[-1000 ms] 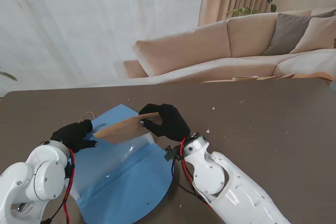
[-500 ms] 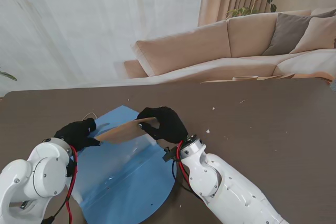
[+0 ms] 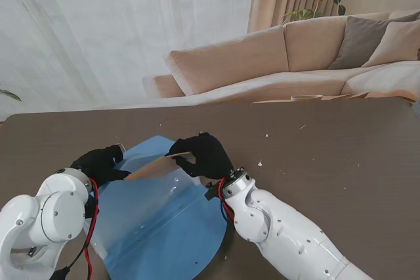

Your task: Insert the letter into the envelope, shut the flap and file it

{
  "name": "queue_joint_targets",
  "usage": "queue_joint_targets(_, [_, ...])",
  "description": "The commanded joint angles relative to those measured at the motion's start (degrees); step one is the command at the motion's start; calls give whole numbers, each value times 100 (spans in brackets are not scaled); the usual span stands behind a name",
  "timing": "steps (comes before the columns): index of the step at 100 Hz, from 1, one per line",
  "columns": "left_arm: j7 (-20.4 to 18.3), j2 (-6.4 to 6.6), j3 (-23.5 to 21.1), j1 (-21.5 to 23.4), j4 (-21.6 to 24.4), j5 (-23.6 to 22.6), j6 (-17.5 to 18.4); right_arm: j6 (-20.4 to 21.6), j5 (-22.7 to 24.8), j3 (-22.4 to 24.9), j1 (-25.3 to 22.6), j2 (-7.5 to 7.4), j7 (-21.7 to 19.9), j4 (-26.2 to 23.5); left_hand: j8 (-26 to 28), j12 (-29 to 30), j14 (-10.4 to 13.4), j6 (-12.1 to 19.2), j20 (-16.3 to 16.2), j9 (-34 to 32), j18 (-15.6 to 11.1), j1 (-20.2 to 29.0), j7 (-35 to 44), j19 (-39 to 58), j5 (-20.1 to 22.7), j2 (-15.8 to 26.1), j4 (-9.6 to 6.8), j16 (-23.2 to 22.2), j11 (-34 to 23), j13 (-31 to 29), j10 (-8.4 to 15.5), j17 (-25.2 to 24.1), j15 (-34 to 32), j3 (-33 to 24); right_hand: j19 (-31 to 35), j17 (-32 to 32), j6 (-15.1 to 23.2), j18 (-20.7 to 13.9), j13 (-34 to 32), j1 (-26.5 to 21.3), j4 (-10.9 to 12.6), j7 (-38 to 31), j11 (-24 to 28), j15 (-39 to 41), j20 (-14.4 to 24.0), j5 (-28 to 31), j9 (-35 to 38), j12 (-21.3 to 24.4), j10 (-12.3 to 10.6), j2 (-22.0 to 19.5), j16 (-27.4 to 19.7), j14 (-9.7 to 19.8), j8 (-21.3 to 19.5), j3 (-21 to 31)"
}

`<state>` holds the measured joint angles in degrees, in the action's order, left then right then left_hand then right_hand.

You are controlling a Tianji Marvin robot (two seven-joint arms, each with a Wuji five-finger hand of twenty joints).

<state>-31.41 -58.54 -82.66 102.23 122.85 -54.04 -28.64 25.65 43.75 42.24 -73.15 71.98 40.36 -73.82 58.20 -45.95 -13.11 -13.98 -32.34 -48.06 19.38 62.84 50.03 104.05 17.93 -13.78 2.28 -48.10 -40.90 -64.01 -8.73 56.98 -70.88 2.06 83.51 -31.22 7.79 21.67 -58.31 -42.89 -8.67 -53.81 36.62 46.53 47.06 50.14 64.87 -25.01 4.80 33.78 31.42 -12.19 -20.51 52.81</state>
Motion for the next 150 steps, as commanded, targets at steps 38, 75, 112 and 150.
queue_joint_targets(38, [-170,9,105,-138,171,183,-262,-393,756,-690,530,-76,502,355,209,20,15,351,233,-1351,-156,818,774,1062,-121,594,-119,123,-1532,-482,516,439,-239,-444,-53,-56,734,-281,-61,-59,8,-184,-49,-78,-102,186,137,-11,-320,-264,-55,368,128,113])
queue_joint_targets(75, [-145,17,198,-179,187,240,-461,-353,721,-884,699,-134,-50,370,197,38,10,303,287,-1392,-204,851,788,1123,-137,599,-121,167,-1535,-548,510,443,-229,-432,-109,196,504,-419,358,322,97,-92,163,109,-6,-5,-312,-318,-374,-16,146,405,864,287])
queue_joint_targets(112, [-228,61,461,-447,173,271,-913,-728,607,-685,525,-321,-959,-152,180,51,81,265,237,-1510,-395,870,808,1300,-147,597,-126,205,-1589,-725,543,466,-299,-423,-29,514,-22,-658,1037,1360,90,1204,758,394,312,-553,-1378,-533,-383,641,449,522,426,256])
queue_joint_targets(150, [-195,69,584,-603,66,228,-1128,-881,752,-340,174,-497,-1278,-630,178,62,100,257,210,-1538,-467,880,823,1345,-151,599,-125,232,-1602,-783,556,472,-312,-421,51,557,11,-736,1197,1511,199,1329,954,499,393,-711,-1647,-733,-450,654,511,564,-80,212])
